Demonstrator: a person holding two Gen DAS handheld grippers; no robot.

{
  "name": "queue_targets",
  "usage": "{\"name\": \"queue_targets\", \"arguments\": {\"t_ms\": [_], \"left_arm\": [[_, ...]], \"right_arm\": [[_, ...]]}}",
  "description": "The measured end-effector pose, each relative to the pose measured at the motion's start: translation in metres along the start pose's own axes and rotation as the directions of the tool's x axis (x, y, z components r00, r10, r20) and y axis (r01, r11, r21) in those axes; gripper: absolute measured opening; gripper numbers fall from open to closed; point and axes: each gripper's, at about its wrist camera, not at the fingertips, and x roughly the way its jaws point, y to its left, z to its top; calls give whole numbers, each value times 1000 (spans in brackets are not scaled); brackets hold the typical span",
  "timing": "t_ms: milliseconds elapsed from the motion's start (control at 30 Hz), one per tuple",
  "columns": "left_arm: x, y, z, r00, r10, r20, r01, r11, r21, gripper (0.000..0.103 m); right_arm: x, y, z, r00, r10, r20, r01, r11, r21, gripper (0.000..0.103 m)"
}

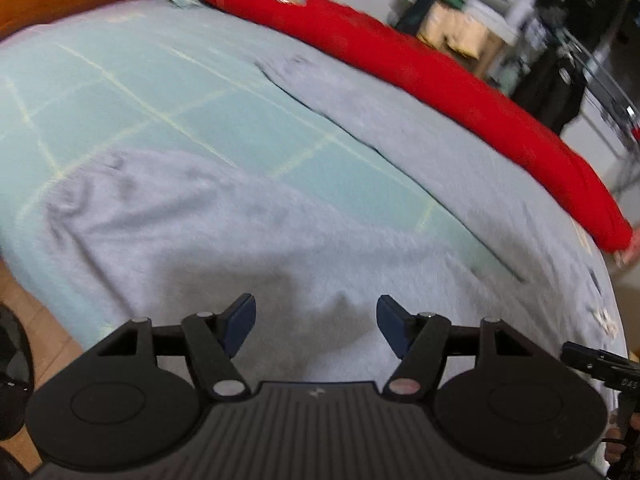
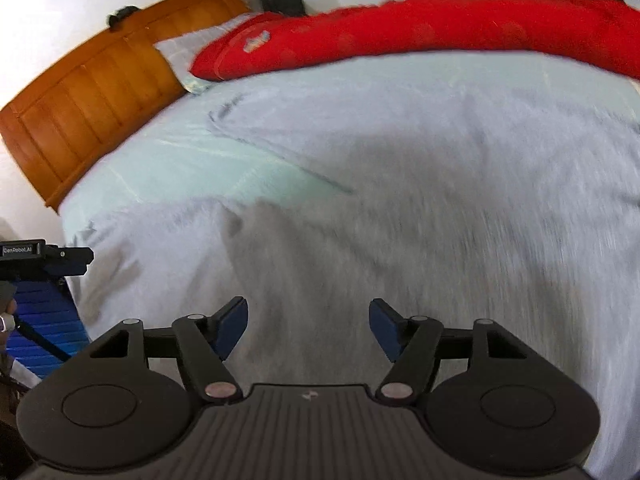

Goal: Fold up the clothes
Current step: 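Move the open left tool to the grey sweatpants cuff, then grasp the grey sweatpants cuff with the left tool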

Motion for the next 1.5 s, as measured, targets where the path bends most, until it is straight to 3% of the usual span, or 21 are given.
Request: {"name": "queue_targets", "arguments": {"t_ms": [167, 267, 433, 533, 633, 800, 967, 1067, 1133, 1167, 1200, 1233, 1433, 1500], "left_arm": [[-23, 44, 10, 990, 116, 80, -104, 985, -135, 67], [-32, 80, 17, 981, 155, 114, -125, 964, -234, 67], [-21, 127, 28, 984, 140, 111, -108, 961, -256, 70], [-13, 149, 36, 991, 84, 108, -55, 968, -247, 70], [-6, 165, 44, 994, 47, 101, -24, 975, -220, 70], [4, 188, 49, 996, -7, 86, 25, 978, -207, 71], [9, 203, 43, 995, -70, 69, 83, 973, -217, 71], [12, 209, 43, 991, -108, 75, 122, 967, -223, 72], [14, 211, 44, 989, -126, 82, 141, 965, -222, 74], [14, 213, 45, 987, -131, 89, 148, 964, -223, 74], [14, 214, 46, 986, -135, 94, 153, 962, -226, 74], [13, 215, 47, 986, -136, 99, 156, 961, -230, 74], [0, 214, 53, 974, -173, 146, 201, 957, -210, 77], [0, 215, 53, 970, -188, 151, 218, 952, -216, 78]], "right_arm": [[5, 16, 20, 995, 89, 48, -85, 994, -68, 65], [16, 45, 31, 993, 111, 49, -102, 983, -152, 61], [40, 108, 48, 991, 127, 47, -106, 942, -319, 55], [67, 153, 61, 993, 117, 32, -95, 910, -403, 52], [98, 200, 72, 990, 144, -7, -129, 863, -489, 46], [165, 266, 82, 984, 139, -109, -176, 776, -605, 46], [222, 302, 81, 977, 83, -197, -200, 680, -705, 46], [243, 315, 73, 971, 26, -237, -205, 600, -774, 38], [253, 319, 70, 966, -4, -257, -209, 572, -793, 35], [256, 318, 70, 965, -7, -263, -213, 567, -796, 27], [258, 318, 70, 963, -9, -268, -216, 566, -795, 11], [260, 317, 71, 961, -9, -275, -221, 572, -790, 8], [261, 316, 98, 968, 12, -250, -206, 605, -769, 3], [269, 313, 109, 972, 15, -234, -190, 633, -750, 0]]}}
